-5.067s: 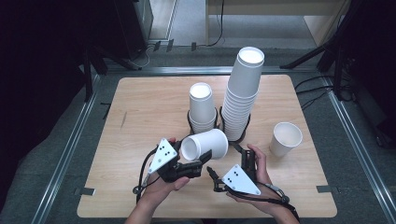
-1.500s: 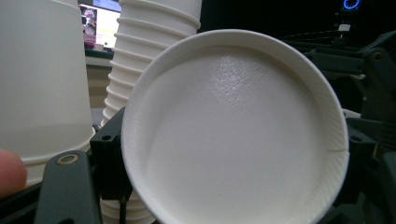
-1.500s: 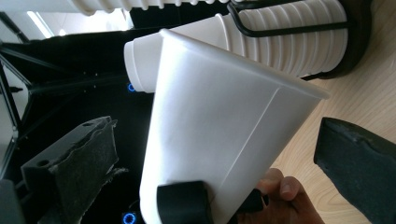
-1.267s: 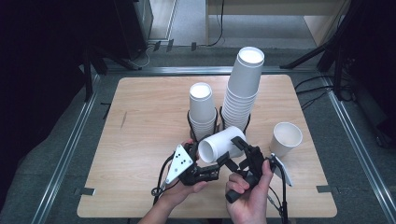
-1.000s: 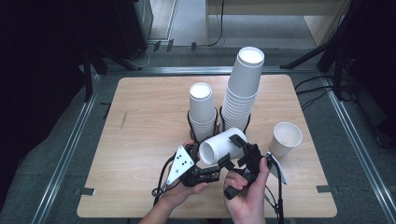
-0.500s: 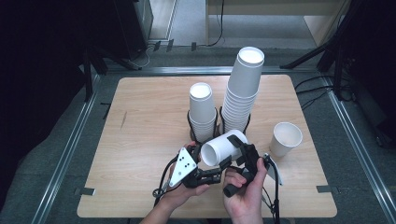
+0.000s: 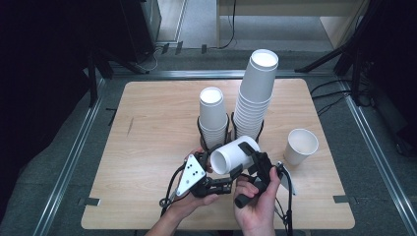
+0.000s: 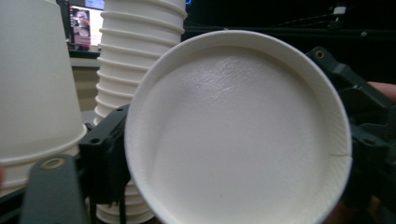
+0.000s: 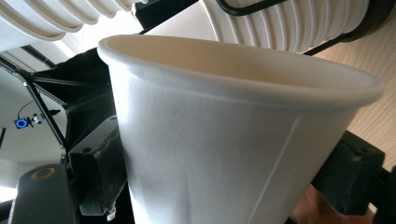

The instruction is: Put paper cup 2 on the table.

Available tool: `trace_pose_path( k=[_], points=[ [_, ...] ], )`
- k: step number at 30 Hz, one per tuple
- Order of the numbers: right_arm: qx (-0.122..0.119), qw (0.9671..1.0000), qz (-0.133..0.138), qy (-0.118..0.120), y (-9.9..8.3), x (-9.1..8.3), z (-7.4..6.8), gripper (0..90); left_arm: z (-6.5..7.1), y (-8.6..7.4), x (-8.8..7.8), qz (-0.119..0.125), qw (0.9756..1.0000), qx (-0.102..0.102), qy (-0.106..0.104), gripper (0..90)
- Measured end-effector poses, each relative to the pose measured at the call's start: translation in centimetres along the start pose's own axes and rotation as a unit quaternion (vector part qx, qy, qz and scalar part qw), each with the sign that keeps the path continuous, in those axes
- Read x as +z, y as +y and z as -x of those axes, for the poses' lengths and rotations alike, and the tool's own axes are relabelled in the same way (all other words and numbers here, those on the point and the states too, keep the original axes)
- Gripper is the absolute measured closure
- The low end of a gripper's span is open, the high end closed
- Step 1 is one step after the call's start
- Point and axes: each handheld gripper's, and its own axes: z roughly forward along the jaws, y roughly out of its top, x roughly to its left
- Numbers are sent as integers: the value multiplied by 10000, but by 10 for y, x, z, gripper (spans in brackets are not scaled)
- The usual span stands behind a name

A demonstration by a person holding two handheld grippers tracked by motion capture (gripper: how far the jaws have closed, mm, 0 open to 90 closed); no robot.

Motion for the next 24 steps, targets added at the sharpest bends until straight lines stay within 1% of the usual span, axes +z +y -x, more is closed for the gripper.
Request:
trace_pose_path(
  k=[1, 2, 3, 4, 5, 6, 7, 9, 10, 11, 12, 14, 15, 17, 19, 21, 24],
  points=[
    [4, 10000, -4, -11, 0, 0, 0, 155, -1, 1, 0, -43, 10000, -32, -34, 141],
    [-5, 10000, 7, -8, 0, 0, 0, 155, -1, 2, -1, -127, 9999, -5, -14, 136],
    [-38, 10000, 24, 6, 0, 0, 0, 155, -1, 4, -1, -299, 9995, 79, 42, 114],
    [-41, 10000, 25, -9, 0, 0, -1, 155, -2, 6, -1, -558, 9984, 100, 56, 79],
    [-32, 10000, 25, 1, 0, 0, -1, 155, -2, 8, -1, -816, 9966, 59, 31, 50],
    [-44, 10000, 28, 18, -1, 0, -1, 155, -3, 9, 0, -1024, 9947, 59, 37, 8],
    [-49, 10000, 48, 16, -1, 0, -1, 156, -2, 9, 0, -1124, 9935, 108, 140, 0],
    [-19, 10000, 31, 31, -1, -1, -2, 156, -2, 10, -1, -1155, 9929, 100, 260, 0],
    [-66, 10000, 40, 26, -1, -1, -3, 156, -3, 10, -1, -1161, 9928, 92, 265, 0],
    [-120, 9999, 59, 26, -1, 0, -3, 156, -3, 11, -2, -1156, 9930, 67, 237, 0],
    [-95, 9999, 62, 41, -1, -1, -3, 157, -3, 12, -3, -1137, 9932, 75, 235, 0],
    [-142, 9998, 115, 49, 0, -1, -4, 157, -4, 13, -4, -1126, 9933, 79, 230, 0],
    [-81, 9999, 93, 49, 0, -2, -5, 157, -4, 14, -4, -1116, 9935, 80, 220, 0],
    [-100, 9998, 158, 65, 1, -2, -6, 157, -4, 15, -6, -1081, 9939, 88, 203, 0],
    [-148, 9997, 179, 97, 3, -3, -6, 157, -5, 16, -7, -1059, 9942, 65, 152, 0],
    [-129, 9996, 215, 122, 5, -4, -8, 157, -5, 17, -8, -1060, 9943, 57, 78, 0],
    [-150, 9994, 266, 165, 7, -6, -10, 157, -4, 17, -8, -1059, 9943, 73, 29, 0]
  ],
)
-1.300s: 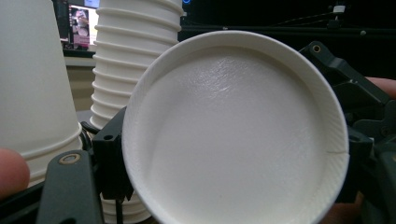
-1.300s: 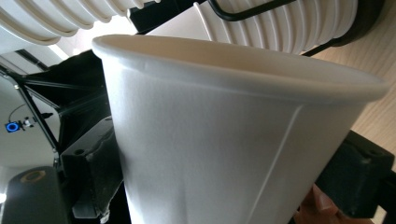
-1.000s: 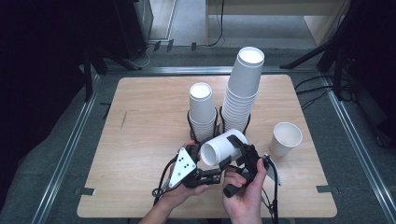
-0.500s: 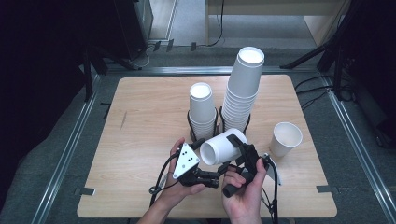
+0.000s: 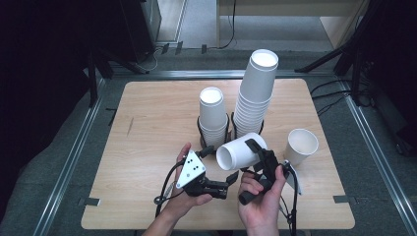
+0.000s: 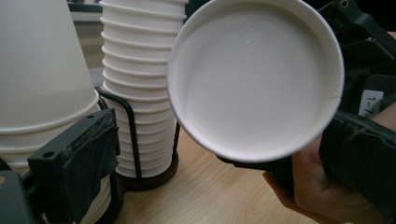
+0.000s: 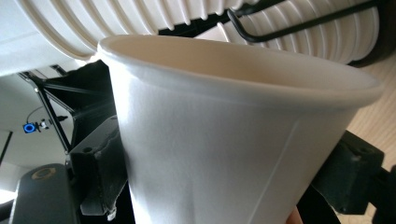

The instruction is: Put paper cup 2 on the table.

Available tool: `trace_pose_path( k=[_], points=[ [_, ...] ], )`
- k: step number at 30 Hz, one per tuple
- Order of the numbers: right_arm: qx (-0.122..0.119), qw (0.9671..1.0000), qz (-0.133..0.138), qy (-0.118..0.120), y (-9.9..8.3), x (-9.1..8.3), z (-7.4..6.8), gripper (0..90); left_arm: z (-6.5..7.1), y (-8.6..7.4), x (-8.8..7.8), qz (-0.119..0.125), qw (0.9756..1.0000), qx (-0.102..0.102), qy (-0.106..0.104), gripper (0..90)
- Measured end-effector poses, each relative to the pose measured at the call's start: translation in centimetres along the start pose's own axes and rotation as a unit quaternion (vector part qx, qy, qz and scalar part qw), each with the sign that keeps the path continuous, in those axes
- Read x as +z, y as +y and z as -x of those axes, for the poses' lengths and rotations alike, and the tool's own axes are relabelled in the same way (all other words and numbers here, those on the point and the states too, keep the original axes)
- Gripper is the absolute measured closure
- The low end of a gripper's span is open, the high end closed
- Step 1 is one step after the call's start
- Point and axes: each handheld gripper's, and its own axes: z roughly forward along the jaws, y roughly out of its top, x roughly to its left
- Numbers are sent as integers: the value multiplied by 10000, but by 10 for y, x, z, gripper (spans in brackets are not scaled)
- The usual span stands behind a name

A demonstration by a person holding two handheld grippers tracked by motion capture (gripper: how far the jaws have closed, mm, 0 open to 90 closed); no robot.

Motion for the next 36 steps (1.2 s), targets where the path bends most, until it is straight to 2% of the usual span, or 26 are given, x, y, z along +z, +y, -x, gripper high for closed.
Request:
trace_pose_path(
  k=[11, 21, 26, 33, 35, 36],
  points=[
    [-227, 9994, 215, 128, 8, -6, -7, 157, -3, 0, -2, 2, 10000, -34, -58, 0],
    [-630, 9969, 443, 139, 11, -8, -9, 157, -4, -1, -3, -44, 9999, -17, -101, 0],
    [-967, 9936, 580, 58, 10, -9, -14, 157, -5, -1, -3, -46, 10000, -23, -85, 0],
    [-1244, 9897, 707, 34, 10, -12, -19, 157, -5, -1, -3, -54, 10000, -37, -72, 0],
    [-1390, 9873, 764, 43, 9, -14, -21, 157, -5, -1, -3, -49, 10000, -34, -69, 0],
    [-1577, 9838, 851, 36, 8, -15, -22, 157, -5, -1, -2, -52, 10000, -32, -65, 0]
  ],
)
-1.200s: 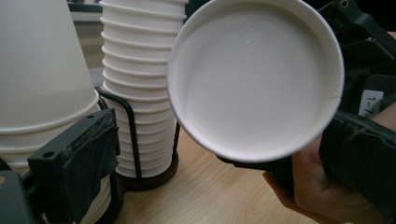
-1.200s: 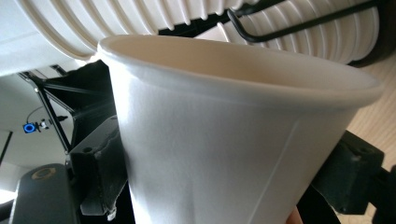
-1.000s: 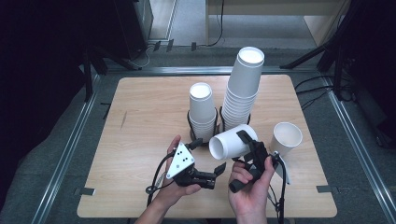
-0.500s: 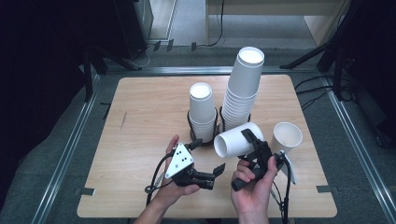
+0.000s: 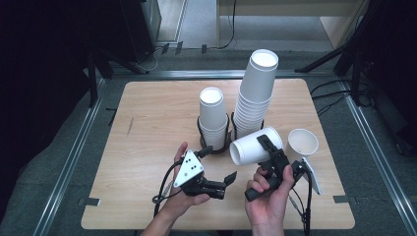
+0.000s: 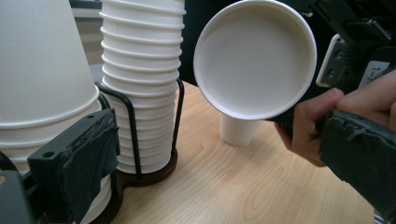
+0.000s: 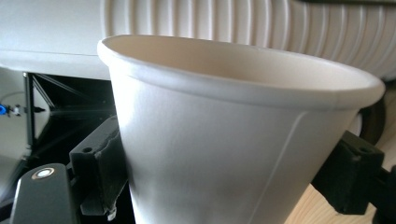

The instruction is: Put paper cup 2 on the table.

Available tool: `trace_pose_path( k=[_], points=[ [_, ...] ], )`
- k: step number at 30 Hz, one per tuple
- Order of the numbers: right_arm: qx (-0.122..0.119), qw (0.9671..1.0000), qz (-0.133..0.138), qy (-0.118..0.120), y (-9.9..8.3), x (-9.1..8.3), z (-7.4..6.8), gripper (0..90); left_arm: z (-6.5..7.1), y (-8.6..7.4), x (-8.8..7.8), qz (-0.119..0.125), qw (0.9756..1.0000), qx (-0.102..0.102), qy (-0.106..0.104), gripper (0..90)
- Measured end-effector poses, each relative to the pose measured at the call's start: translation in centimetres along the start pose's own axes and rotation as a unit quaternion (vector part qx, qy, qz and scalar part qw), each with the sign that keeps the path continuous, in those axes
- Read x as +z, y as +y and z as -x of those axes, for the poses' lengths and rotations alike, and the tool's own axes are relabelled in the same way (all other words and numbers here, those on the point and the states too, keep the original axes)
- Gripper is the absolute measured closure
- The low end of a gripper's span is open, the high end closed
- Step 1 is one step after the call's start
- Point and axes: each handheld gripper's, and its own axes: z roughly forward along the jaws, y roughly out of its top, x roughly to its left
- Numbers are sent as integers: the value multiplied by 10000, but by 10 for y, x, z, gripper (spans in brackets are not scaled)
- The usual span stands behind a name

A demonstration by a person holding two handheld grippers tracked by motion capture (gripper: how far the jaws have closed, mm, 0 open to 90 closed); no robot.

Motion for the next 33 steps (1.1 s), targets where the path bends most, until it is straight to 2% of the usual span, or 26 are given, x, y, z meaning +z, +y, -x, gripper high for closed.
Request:
trace_pose_path(
  k=[5, 9, 12, 14, 21, 23, 27, 28, 31, 33],
  points=[
    [-323, 9994, 98, -22, -1, -3, -4, 158, 0, 0, 0, -13, 10000, 3, -5, 0],
    [-650, 9976, 233, -32, -1, -4, -8, 159, 0, 0, 0, -4, 10000, 3, 0, 0],
    [-976, 9946, 345, -81, -3, -6, -12, 160, 0, 0, 0, -8, 10000, -3, -6, 0],
    [-1249, 9911, 442, -139, -4, -7, -14, 160, 0, 0, 0, -8, 10000, -8, -16, 0],
    [-1748, 9825, 611, -219, -5, -11, -20, 161, 0, 0, 0, -14, 10000, 1, -8, 0],
    [-1992, 9771, 710, -236, -7, -14, -23, 161, 0, 0, 0, -16, 10000, -1, -8, 0],
    [-2305, 9693, 825, -242, -9, -16, -29, 160, 0, 0, 0, -29, 10000, -3, 0, 0],
    [-2450, 9653, 869, -259, -9, -17, -30, 160, 0, 0, 0, -26, 10000, 3, -4, 0],
    [-2732, 9565, 970, -322, -11, -18, -33, 161, 0, 0, 0, -32, 10000, 14, -1, 0],
    [-2994, 9476, 1056, -354, -12, -19, -35, 160, 0, 0, 0, -32, 10000, 8, 10, 0]
  ],
)
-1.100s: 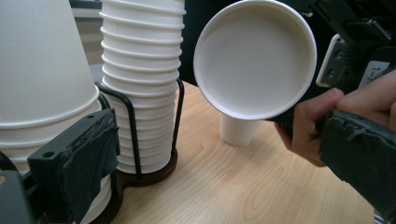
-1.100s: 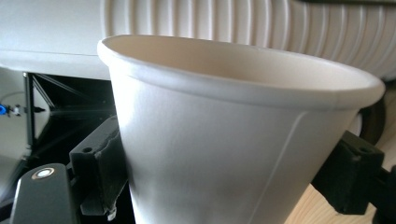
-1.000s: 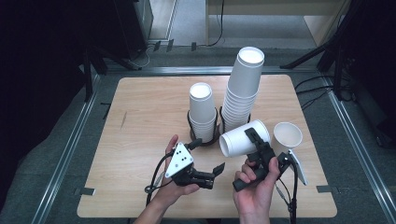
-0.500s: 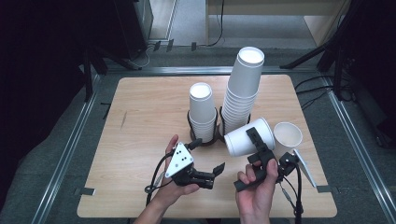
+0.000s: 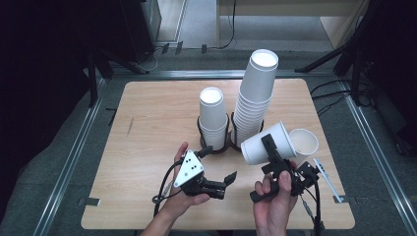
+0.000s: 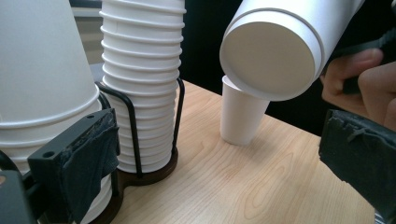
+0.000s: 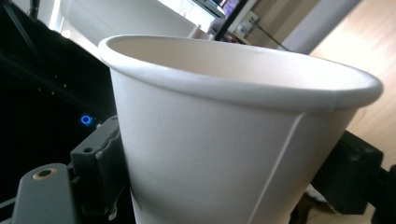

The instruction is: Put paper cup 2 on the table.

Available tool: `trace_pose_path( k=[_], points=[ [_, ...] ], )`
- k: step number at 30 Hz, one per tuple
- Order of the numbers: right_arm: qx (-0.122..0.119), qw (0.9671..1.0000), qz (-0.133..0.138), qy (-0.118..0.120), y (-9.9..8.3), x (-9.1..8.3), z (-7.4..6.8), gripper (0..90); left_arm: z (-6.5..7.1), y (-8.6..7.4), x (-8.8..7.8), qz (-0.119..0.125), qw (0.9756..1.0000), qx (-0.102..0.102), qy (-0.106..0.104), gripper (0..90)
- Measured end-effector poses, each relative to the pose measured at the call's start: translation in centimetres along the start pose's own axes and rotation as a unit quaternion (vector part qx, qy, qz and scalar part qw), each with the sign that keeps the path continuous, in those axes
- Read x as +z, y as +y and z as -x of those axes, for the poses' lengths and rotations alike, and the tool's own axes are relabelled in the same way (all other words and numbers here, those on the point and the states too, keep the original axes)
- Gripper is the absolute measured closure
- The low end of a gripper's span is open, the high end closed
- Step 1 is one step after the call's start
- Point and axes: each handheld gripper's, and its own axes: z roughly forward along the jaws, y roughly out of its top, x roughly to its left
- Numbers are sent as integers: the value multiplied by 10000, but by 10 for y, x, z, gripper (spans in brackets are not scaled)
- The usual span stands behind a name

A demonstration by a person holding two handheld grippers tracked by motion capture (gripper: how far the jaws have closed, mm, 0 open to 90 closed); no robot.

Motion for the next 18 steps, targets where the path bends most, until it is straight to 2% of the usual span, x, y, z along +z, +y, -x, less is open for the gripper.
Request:
trace_pose_path(
  k=[8, 10, 14, 17, 18],
  points=[
    [-599, 9982, 13, 43, 1, -2, -2, 157, -3, 0, -2, 0, 9999, -6, 115, 0],
    [-742, 9972, -12, 46, 1, -2, -2, 156, -5, 0, -3, 11, 9998, -102, 150, 0],
    [-1071, 9941, -82, 162, 4, -3, -1, 156, -10, -3, -5, 78, 9986, -62, 519, 0],
    [-1296, 9913, -52, 205, 6, -4, -2, 156, -13, -6, -7, 13, 9960, -23, 895, 0],
    [-1394, 9899, -63, 266, 6, -5, -2, 156, -14, -7, -8, -8, 9955, -7, 943, 0]
  ],
)
